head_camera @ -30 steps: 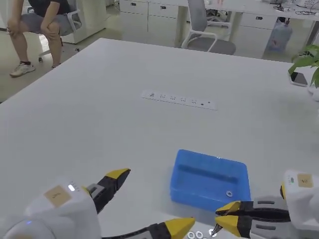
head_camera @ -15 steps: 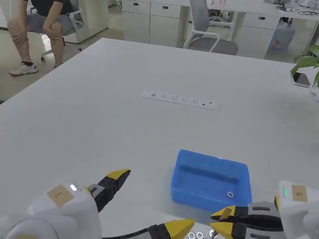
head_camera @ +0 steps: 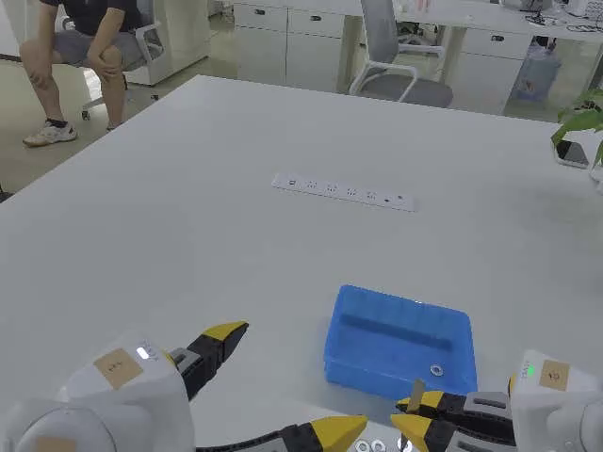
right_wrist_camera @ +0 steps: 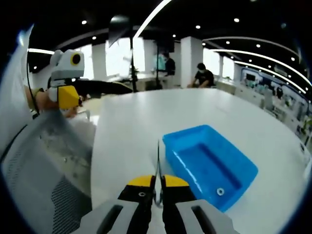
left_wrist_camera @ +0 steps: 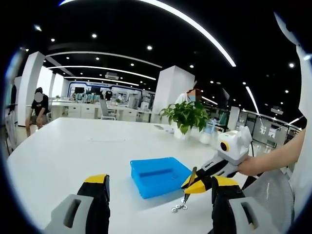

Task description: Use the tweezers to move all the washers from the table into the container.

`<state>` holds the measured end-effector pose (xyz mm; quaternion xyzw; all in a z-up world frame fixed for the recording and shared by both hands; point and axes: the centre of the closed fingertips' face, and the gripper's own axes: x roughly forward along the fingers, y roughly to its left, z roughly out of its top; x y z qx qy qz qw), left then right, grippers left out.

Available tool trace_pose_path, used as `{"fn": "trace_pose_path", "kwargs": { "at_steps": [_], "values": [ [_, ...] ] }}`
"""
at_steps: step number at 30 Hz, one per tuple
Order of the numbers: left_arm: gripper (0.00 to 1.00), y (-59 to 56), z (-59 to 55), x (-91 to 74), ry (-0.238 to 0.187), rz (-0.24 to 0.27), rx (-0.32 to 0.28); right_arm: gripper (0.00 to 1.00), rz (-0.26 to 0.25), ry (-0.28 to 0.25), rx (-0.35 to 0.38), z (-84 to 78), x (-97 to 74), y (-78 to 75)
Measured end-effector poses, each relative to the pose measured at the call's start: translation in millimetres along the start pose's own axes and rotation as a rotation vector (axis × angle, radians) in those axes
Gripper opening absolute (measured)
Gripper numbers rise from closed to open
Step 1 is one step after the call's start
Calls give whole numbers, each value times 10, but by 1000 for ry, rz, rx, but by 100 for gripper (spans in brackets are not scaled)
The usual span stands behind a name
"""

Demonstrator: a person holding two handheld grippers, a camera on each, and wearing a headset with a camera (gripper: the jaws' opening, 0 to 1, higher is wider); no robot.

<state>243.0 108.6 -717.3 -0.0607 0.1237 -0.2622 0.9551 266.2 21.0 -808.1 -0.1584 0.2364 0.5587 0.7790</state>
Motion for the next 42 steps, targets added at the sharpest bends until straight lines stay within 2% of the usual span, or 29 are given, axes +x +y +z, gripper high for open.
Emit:
{"fn": "trace_pose_path", "kwargs": {
  "at_steps": [4,12,18,22,28,34,42],
  "values": [
    [88,-7,6,3,-5,-10,-2,3,-10,3,30,-2,-1,-14],
    [88,8,13,0,-9,-5,-3,3,-58,-20,202,-39,-53,-162],
    [88,20,15,-2,-8,1,-4,3,-72,-14,228,-64,-139,-163],
    [87,21,27,-2,-13,1,-6,3,-87,-41,253,16,-241,-194],
    [87,-4,6,8,1,-12,3,3,-105,-88,289,182,-399,-256],
    [87,-10,0,11,5,-17,1,3,-110,-99,255,266,-505,-287],
    [87,-22,-17,14,13,-23,5,3,-121,-199,328,490,-676,-417]
  ]
}}
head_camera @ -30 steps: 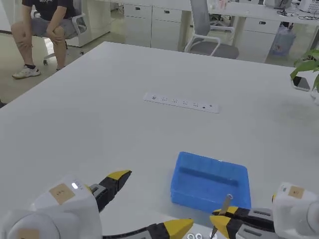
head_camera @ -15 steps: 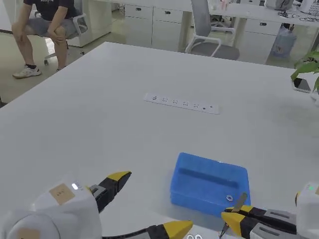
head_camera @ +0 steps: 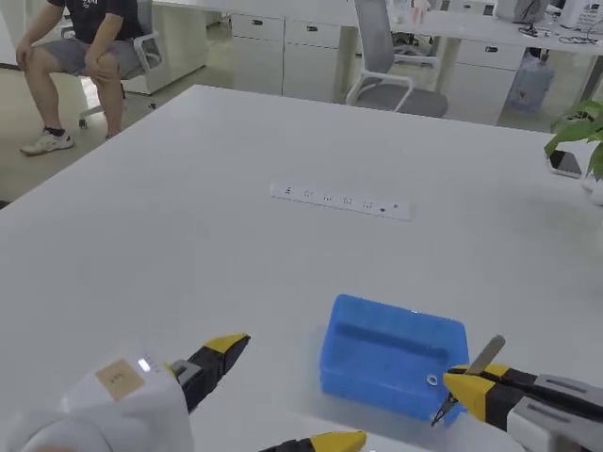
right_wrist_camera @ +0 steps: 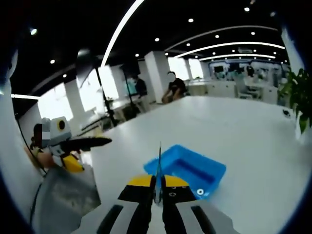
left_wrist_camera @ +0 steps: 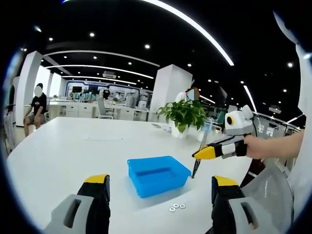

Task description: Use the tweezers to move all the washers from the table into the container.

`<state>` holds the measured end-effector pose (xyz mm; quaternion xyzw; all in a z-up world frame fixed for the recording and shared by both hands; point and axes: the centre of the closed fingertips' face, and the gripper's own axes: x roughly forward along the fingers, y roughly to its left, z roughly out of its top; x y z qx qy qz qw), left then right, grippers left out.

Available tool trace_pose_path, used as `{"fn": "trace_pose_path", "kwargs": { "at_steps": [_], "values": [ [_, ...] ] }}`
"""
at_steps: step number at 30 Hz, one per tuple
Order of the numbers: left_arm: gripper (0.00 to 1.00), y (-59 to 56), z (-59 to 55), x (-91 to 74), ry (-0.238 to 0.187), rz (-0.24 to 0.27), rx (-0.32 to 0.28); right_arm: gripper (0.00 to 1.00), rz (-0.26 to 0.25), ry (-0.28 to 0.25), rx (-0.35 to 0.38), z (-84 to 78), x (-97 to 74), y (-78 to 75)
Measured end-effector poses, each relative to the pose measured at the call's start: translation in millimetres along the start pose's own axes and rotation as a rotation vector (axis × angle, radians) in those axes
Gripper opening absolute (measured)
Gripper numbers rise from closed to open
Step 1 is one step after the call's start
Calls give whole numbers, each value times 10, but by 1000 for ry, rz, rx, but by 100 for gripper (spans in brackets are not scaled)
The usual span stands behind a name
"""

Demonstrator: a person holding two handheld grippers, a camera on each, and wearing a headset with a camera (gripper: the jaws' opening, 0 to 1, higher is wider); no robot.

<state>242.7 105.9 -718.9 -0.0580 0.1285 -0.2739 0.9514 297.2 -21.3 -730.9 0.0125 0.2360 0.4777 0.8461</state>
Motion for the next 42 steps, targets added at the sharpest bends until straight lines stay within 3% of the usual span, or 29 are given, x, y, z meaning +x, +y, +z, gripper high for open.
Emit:
{"fn": "trace_pose_path", "kwargs": {
  "at_steps": [16,22,26,32,38,42],
  "values": [
    [87,22,11,-16,-8,10,-1,3,-1,-31,-12,279,12,-8],
    [87,34,23,-20,-12,16,-4,3,-19,-54,35,407,42,-147],
    [87,43,24,-22,-12,20,-3,3,-67,-41,59,414,57,-281],
    [86,43,29,-21,-14,20,-7,3,-83,-55,108,438,93,-408],
    [86,35,17,-15,-8,17,-9,3,-150,-68,118,459,125,-569],
    [86,49,9,-17,-6,19,-7,3,-154,-68,129,468,165,-616]
  ]
}}
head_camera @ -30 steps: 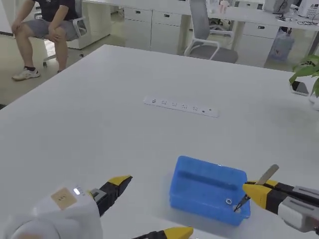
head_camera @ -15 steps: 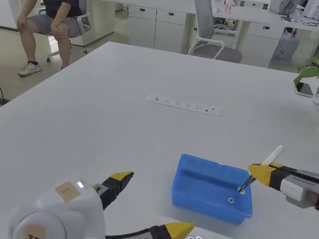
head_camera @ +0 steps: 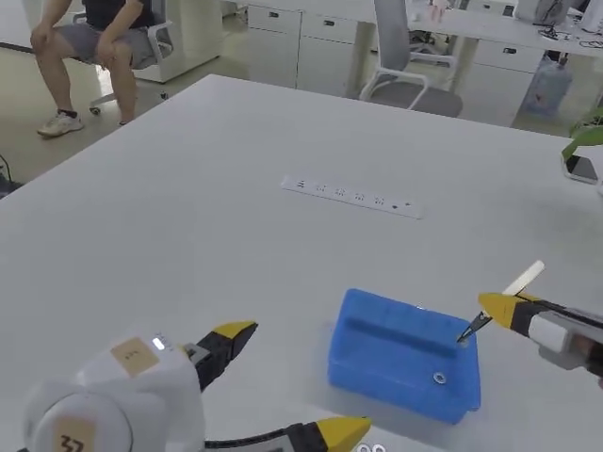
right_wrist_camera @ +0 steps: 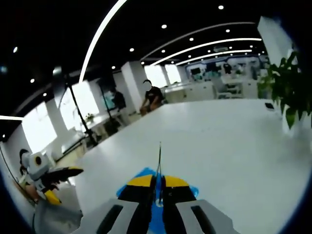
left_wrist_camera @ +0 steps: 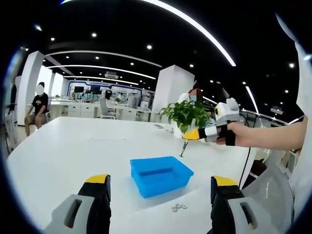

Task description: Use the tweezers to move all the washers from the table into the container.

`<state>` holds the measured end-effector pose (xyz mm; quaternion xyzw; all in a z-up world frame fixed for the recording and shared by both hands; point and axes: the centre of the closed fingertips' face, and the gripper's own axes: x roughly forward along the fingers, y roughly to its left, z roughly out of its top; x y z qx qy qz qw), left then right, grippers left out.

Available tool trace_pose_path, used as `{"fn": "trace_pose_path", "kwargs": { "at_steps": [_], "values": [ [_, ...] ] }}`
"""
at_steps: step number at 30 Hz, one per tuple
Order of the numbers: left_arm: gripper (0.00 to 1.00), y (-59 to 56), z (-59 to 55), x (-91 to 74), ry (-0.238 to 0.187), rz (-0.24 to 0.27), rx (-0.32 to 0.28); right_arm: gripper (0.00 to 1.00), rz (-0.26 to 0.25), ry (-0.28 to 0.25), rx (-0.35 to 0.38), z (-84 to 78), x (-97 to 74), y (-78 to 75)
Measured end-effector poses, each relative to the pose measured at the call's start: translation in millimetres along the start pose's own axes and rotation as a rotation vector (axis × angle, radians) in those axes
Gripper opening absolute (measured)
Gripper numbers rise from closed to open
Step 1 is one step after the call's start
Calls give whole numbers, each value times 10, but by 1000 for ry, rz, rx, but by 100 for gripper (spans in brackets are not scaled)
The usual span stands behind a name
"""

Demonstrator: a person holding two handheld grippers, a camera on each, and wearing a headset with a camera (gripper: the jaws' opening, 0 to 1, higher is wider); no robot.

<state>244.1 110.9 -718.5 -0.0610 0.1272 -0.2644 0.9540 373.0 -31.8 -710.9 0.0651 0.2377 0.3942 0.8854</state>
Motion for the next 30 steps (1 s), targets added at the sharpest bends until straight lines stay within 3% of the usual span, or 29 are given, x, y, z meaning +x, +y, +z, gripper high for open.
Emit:
{"fn": "trace_pose_path", "kwargs": {
  "at_steps": [11,30],
  "values": [
    [86,7,-17,-1,8,1,-2,3,-31,26,-16,-37,133,-76],
    [85,-19,-41,7,24,-10,1,3,-22,125,-32,-359,447,-172]
  ]
}}
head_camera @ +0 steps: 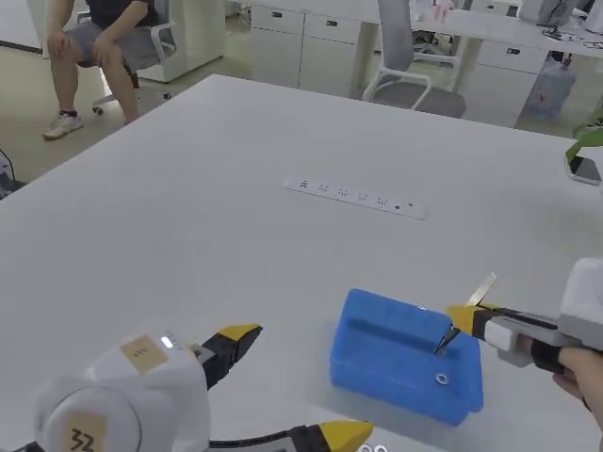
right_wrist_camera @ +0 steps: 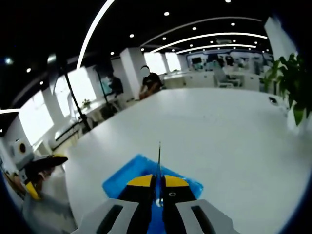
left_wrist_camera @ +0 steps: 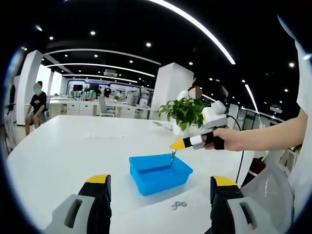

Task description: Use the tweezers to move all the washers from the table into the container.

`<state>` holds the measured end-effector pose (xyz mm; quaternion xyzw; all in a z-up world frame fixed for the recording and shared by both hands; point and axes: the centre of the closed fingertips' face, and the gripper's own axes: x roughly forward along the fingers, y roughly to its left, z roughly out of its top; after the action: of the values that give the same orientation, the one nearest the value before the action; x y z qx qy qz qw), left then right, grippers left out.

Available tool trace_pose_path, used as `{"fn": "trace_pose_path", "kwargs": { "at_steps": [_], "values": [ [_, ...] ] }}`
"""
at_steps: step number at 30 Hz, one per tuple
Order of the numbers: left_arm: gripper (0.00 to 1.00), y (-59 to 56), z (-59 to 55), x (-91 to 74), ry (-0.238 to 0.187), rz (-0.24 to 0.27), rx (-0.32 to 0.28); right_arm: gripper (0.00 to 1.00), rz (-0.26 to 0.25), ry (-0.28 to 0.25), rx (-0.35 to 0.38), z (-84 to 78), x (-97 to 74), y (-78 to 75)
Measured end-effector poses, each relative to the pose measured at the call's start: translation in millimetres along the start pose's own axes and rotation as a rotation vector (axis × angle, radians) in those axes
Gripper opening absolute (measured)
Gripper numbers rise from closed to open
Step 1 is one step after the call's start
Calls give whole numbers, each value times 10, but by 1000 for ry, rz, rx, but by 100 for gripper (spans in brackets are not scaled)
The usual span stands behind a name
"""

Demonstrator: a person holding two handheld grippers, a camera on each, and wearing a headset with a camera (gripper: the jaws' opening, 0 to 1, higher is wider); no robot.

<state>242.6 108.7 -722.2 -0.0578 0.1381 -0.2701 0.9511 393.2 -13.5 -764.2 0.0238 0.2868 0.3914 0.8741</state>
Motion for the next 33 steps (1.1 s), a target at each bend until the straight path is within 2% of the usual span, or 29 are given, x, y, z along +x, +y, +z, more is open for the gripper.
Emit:
{"fn": "trace_pose_path", "kwargs": {
  "at_steps": [11,16,33],
  "values": [
    [85,3,-16,4,8,-2,3,3,6,51,-45,-189,156,-22],
    [85,-4,-23,6,11,-5,1,3,10,55,-48,-237,223,-56],
    [84,-8,-57,14,28,-5,9,3,7,66,-59,-332,247,-12]
  ]
}}
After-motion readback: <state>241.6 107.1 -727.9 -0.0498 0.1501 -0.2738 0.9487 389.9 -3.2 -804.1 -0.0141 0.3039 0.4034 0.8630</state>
